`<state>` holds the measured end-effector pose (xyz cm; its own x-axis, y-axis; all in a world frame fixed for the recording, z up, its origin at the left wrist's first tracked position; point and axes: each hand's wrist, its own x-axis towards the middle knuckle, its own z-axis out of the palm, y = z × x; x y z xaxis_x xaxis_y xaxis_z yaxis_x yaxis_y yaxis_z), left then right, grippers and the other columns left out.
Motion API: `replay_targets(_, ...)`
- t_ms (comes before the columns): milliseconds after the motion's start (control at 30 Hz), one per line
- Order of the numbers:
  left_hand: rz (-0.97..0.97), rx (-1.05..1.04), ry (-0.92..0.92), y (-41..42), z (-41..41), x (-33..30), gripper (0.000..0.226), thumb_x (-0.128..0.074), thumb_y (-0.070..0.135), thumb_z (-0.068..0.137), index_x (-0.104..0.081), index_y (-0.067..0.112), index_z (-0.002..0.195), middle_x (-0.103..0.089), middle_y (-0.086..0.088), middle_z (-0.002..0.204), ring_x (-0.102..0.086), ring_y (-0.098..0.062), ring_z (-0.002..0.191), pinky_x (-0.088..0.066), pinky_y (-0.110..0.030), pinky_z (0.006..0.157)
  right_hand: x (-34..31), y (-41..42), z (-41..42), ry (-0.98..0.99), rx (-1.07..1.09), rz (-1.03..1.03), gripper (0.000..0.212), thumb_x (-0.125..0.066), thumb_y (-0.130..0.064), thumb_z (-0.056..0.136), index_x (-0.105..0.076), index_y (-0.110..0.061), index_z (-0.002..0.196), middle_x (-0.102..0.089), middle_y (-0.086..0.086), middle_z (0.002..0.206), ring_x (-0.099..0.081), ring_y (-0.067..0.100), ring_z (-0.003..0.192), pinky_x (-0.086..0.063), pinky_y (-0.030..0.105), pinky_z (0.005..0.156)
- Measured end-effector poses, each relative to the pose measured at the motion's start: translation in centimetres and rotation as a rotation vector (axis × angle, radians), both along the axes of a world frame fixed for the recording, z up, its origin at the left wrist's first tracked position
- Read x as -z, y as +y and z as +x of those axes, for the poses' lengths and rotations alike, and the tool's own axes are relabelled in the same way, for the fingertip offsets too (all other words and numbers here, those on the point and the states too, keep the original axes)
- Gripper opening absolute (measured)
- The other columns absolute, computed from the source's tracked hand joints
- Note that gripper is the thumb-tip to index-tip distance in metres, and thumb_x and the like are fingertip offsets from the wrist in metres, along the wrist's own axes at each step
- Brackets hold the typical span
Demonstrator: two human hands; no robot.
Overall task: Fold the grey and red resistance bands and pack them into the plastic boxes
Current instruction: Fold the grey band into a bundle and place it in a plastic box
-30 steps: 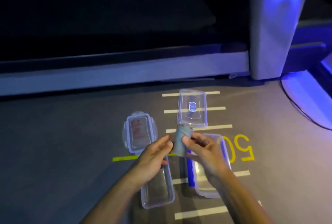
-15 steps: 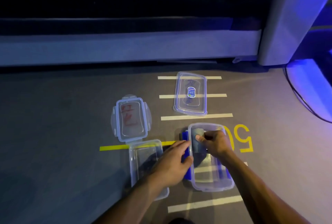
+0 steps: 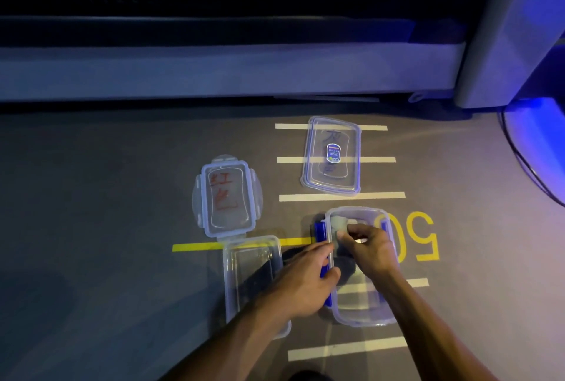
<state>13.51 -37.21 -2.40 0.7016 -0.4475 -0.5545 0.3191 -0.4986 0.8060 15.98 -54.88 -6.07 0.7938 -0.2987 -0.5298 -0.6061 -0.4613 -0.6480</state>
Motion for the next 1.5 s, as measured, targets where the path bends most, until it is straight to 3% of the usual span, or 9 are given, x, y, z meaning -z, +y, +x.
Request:
replay_targets(233,-0.012,-0.016,0.026,-0.1,0.2,-0.2,0.057,-0.053,0.033,0.103,-0.031,0.033,0.156,-0.042,0.005,0.156,-0.047,-0.015,0.139,-0.048,-0.047,0.109,-0.2,-0.1,0.8,0.047,0.013,0.0,0.006,-0.074,-0.025,0.093,-0.075,-0.021,0.089,-0.076,-0.003,0.077,-0.074,0.018,0.083,-0.061,0.038,0.082)
replay_targets(367,-0.025,-0.046,0.064,0.3,0.5,-0.4,0.054,-0.051,0.031,0.106,-0.031,0.036,0.155,-0.051,0.003,0.149,-0.053,-0.017,0.132,-0.05,-0.044,0.107,-0.5,-0.6,0.9,0.048,0.091,0.107,0.025,-0.079,-0.027,0.087,-0.072,-0.018,0.11,-0.076,0.003,0.088,-0.073,0.023,0.084,-0.062,0.037,0.075)
replay_targets(600,-0.054,-0.118,0.033,2.5,0.2,-0.5,0.043,-0.048,0.029,0.108,-0.043,0.035,0.15,-0.063,0.008,0.132,-0.06,0.004,0.102,-0.045,-0.008,0.069,-1.2,-0.7,-0.3,0.0,0.141,0.172,0.017,-0.077,-0.03,0.088,-0.071,-0.023,0.103,-0.072,0.002,0.097,-0.069,0.023,0.094,-0.061,0.046,0.088)
replay_targets(733,-0.068,-0.155,0.005,3.3,-0.1,-0.6,0.041,-0.045,0.03,0.108,-0.044,0.039,0.148,-0.057,0.013,0.124,-0.053,0.01,0.1,-0.045,-0.013,0.075,-0.9,-1.1,-0.3,-0.011,0.081,0.017,0.016,-0.069,-0.029,0.096,-0.066,-0.027,0.111,-0.069,-0.003,0.103,-0.068,0.019,0.095,-0.061,0.039,0.084)
replay_targets(900,-0.06,-0.163,-0.024,3.8,-1.0,-0.5,0.038,-0.046,0.031,0.108,-0.048,0.04,0.145,-0.056,0.014,0.14,-0.053,-0.004,0.127,-0.05,-0.029,0.099,0.0,-1.0,-0.9,-0.027,0.059,-0.054,0.022,-0.064,-0.014,0.099,-0.068,-0.021,0.12,-0.069,-0.001,0.108,-0.069,0.021,0.101,-0.061,0.036,0.088)
replay_targets(1033,-0.07,-0.207,-0.038,4.3,-1.9,0.4,0.035,-0.048,0.033,0.107,-0.05,0.047,0.139,-0.058,0.013,0.14,-0.055,-0.005,0.129,-0.049,-0.04,0.108,-0.9,-0.5,-1.6,-0.094,0.026,-0.079,0.02,-0.063,-0.013,0.1,-0.067,-0.021,0.118,-0.068,-0.004,0.104,-0.068,0.019,0.101,-0.054,0.019,0.072)
replay_targets(1167,-0.103,-0.288,-0.065,5.3,-2.4,0.9,0.031,-0.05,0.031,0.106,-0.057,0.051,0.128,-0.064,0.018,0.129,-0.06,-0.003,0.122,-0.052,-0.041,0.105,-3.4,1.6,-1.6,-0.237,-0.021,-0.116,0.013,-0.063,-0.014,0.1,-0.068,-0.023,0.109,-0.067,-0.011,0.093,-0.067,0.006,0.087,-0.046,0.009,0.066)
replay_targets(1267,-0.11,-0.37,-0.077,6.9,-2.5,1.1,0.034,-0.05,0.022,0.106,-0.064,0.051,0.119,-0.068,0.017,0.122,-0.066,-0.004,0.114,-0.055,-0.039,0.1,-4.8,4.8,-1.2,-0.317,-0.022,0.063,0.014,-0.063,-0.003,0.098,-0.07,-0.009,0.108,-0.068,-0.006,0.092,-0.065,-0.01,0.078,-0.047,0.004,0.066)
replay_targets(1500,-0.093,-0.505,-0.161,12.2,-3.4,-0.3,0.033,-0.046,0.004,0.106,-0.063,0.032,0.106,-0.07,0.007,0.106,-0.067,0.009,0.082,-0.05,-0.017,0.075,-5.0,12.3,-1.8,-0.285,-0.255,0.192,0.013,-0.069,-0.014,0.096,-0.076,-0.019,0.105,-0.076,-0.008,0.092,-0.068,-0.001,0.081,-0.053,0.017,0.075)
